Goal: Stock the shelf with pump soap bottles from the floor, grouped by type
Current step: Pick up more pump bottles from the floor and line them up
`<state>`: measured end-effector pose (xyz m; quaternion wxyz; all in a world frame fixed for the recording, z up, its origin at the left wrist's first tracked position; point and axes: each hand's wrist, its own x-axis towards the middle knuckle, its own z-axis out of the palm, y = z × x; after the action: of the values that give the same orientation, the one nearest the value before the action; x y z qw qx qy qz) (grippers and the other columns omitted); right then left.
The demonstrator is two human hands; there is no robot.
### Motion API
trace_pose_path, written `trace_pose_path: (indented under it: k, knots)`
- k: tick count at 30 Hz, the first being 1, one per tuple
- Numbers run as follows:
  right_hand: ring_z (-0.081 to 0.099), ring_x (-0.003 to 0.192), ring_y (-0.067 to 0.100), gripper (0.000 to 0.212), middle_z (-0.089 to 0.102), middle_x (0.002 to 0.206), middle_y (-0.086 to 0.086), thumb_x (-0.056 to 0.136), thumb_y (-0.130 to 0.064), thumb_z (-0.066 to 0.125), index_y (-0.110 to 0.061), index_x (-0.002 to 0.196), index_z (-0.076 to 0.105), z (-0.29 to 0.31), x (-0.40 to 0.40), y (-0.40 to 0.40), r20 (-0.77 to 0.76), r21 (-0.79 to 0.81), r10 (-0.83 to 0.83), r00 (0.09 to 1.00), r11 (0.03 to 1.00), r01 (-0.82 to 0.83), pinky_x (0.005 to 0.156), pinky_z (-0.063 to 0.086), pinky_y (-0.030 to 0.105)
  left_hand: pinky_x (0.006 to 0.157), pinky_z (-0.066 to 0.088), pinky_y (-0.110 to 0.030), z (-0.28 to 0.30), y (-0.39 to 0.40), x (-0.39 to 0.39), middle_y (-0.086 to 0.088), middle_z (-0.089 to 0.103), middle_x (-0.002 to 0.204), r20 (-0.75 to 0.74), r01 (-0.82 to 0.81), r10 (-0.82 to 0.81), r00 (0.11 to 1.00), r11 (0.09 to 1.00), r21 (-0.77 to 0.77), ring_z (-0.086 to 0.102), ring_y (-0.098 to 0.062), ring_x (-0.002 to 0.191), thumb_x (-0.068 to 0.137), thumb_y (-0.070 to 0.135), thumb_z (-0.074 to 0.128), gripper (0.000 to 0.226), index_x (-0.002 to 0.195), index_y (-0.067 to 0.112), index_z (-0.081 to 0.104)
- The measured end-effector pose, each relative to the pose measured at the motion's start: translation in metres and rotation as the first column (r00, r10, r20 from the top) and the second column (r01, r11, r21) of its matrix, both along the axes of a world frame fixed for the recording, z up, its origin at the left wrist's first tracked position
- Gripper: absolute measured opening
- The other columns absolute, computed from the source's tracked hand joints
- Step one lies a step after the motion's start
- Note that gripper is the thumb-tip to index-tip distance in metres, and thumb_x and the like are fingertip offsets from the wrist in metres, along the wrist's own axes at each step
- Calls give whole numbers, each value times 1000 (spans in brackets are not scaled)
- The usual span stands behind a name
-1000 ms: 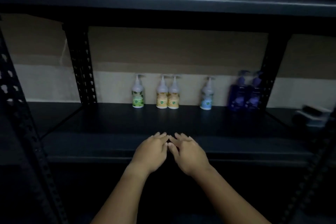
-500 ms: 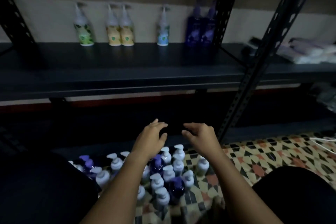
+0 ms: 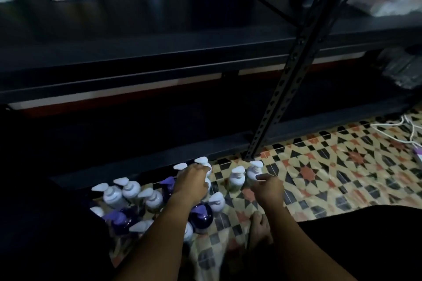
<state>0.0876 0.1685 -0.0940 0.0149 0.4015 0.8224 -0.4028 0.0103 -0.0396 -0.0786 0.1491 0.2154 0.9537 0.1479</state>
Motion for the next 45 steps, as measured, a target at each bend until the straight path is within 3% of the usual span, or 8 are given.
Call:
trace_pose_path:
  k: [8, 16, 21, 25, 29, 33, 38, 45]
  knots:
    - [69, 87, 31, 19, 75, 91, 14, 83, -13, 77, -6, 100, 73, -50, -35, 3, 53, -2, 133, 990, 991, -133, 79, 55, 36, 98, 39, -34, -44, 23, -35, -2, 72, 116, 5, 129, -137, 991, 918, -376, 67, -26, 109, 90, 8, 58, 28, 116, 17, 60]
    - [66, 94, 31, 5, 70, 99, 9, 95, -21, 65, -17, 94, 63, -85, -53, -16, 83, 4, -2, 997, 1000, 1, 83, 53, 37, 102, 36, -35, -73, 27, -47, -3, 72, 111, -25, 158, -190, 981, 875, -458, 68, -25, 106, 88, 4, 57, 26, 112, 14, 61]
    - [66, 87, 24, 5, 68, 88, 3, 96, -12, 64, -14, 93, 67, -93, -45, -20, 25, 28, -32, 999, 999, 31, 68, 46, 27, 98, 43, -36, -73, 22, -45, -4, 72, 108, -30, 166, -196, 980, 894, -417, 68, -26, 103, 89, 5, 57, 19, 104, 15, 63]
    - [64, 95, 28, 13, 68, 104, 10, 90, -15, 73, -10, 102, 74, -92, -32, -18, -78, -36, 29, 997, 999, -32, 84, 54, 38, 86, 52, -38, -66, 17, -42, -8, 73, 104, 23, 127, -126, 992, 943, -308, 69, -29, 103, 87, -3, 55, 23, 78, 16, 43]
    - [56, 91, 19, 19, 53, 105, 2, 93, -9, 72, 4, 104, 65, -66, -23, -19, -244, -69, -5, 970, 998, -12, 82, 48, 29, 75, 47, -33, -44, 10, -42, -5, 71, 107, -32, 67, -74, 997, 979, -194, 70, -28, 102, 86, 11, 65, 10, 93, 17, 61]
    - [64, 98, 18, 16, 61, 116, 6, 88, -33, 77, -24, 100, 71, -33, -20, -16, -321, -100, 113, 940, 983, -153, 86, 58, 37, 67, 54, -30, -12, -8, -47, -3, 73, 94, 71, -108, 102, 992, 989, 96, 71, -24, 86, 70, 27, 86, 23, 87, 21, 73]
    - [72, 96, 19, 14, 74, 102, 4, 95, -20, 71, -12, 106, 67, 30, -13, -19, -455, -218, 213, 865, 915, -340, 87, 60, 43, 55, 43, -22, 35, -35, -46, 7, 58, 60, 308, -363, 234, 922, 798, 481, 55, -5, 56, 60, 26, 100, 36, 60, 13, 65]
    - [64, 84, 14, 12, 67, 91, 4, 102, -17, 62, -5, 106, 63, 108, -9, -46, -662, -222, 201, 722, 868, -445, 76, 51, 29, 76, 53, -46, 90, -49, -24, -10, 66, 81, 527, -569, 218, 822, 263, 779, 62, -23, 80, 66, 43, 95, 43, 81, 6, 77]
